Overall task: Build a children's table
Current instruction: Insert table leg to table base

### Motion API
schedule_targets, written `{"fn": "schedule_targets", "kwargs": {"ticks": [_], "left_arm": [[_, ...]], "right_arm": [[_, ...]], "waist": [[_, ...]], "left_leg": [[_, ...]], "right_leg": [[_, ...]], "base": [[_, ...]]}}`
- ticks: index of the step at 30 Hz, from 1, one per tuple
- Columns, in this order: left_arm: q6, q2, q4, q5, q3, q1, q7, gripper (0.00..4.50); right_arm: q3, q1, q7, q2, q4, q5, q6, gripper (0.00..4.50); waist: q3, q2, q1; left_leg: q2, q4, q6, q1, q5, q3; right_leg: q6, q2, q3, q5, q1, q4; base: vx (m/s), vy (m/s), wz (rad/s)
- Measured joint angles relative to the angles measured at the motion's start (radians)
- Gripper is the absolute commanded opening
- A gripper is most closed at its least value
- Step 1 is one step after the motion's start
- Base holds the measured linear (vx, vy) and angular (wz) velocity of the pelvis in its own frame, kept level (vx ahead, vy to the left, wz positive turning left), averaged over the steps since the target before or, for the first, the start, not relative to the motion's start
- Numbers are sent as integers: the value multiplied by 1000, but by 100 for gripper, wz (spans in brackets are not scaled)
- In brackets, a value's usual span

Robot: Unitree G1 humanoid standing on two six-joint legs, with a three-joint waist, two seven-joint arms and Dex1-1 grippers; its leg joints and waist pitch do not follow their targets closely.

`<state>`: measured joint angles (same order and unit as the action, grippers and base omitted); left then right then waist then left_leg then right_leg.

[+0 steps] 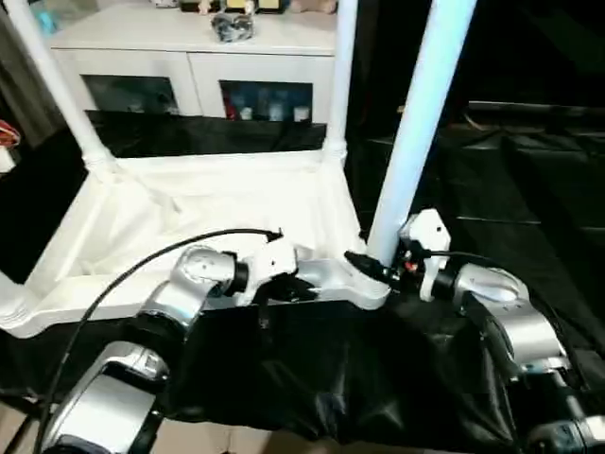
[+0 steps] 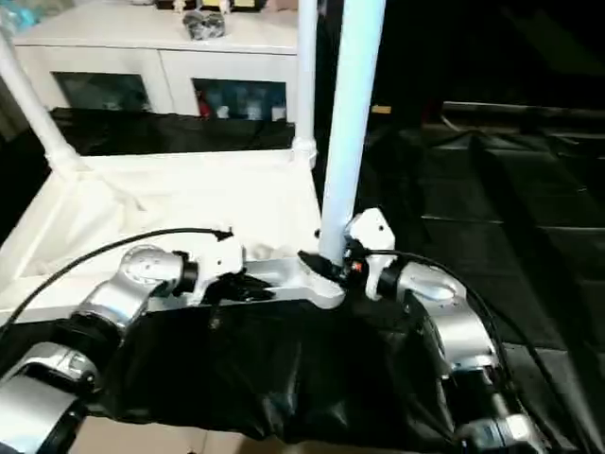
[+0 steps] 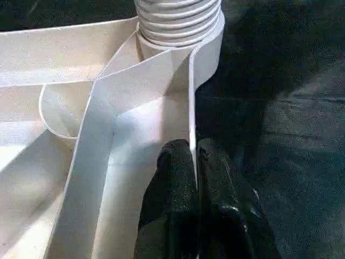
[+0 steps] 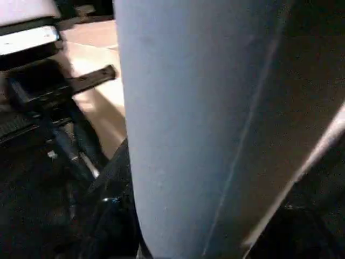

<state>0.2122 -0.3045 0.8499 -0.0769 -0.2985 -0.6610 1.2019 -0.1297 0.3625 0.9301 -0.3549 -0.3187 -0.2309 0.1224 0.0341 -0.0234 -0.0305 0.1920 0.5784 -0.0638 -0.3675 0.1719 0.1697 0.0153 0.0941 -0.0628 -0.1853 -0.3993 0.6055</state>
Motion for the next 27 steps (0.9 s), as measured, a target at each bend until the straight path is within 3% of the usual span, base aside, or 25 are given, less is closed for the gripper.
{"fn": "schedule_targets", "kwargs": {"ticks": [7,15,19,23,27], "left_arm": [[10,-11,27,3,-2,-22,60,0],[12,-20,52,1,-1,-32,37,0],[-11,-15,76,-16,17,-44,-62,0],[-77,24,89,-35,20,-70,-184,0],[-193,99,111,-53,29,-119,-354,0]], "right_arm": [[0,22,116,-8,-61,-14,-53,189],[3,66,116,35,-172,-12,-124,189],[28,147,-39,110,-323,13,-175,189],[59,232,-232,161,-452,44,-195,189],[95,338,-453,209,-596,64,-194,189]], "waist": [[-1,7,-11],[0,17,-9],[3,19,0],[6,14,4],[18,19,2]], "left_leg": [[1,-4,0,2,0,0],[1,-9,0,9,0,0],[1,-11,-6,10,3,-8],[1,-12,-6,8,3,-22],[-1,-10,-6,9,3,-20]], "right_leg": [[-6,-1,-1,4,0,0],[-7,-1,-2,4,0,-1],[-7,-1,-11,4,-1,-15],[-7,0,-32,4,3,-47],[-9,2,-32,4,2,-51]], "base": [[0,0,0],[0,0,0],[-25,13,-10],[-31,35,-14],[0,0,0]]}}
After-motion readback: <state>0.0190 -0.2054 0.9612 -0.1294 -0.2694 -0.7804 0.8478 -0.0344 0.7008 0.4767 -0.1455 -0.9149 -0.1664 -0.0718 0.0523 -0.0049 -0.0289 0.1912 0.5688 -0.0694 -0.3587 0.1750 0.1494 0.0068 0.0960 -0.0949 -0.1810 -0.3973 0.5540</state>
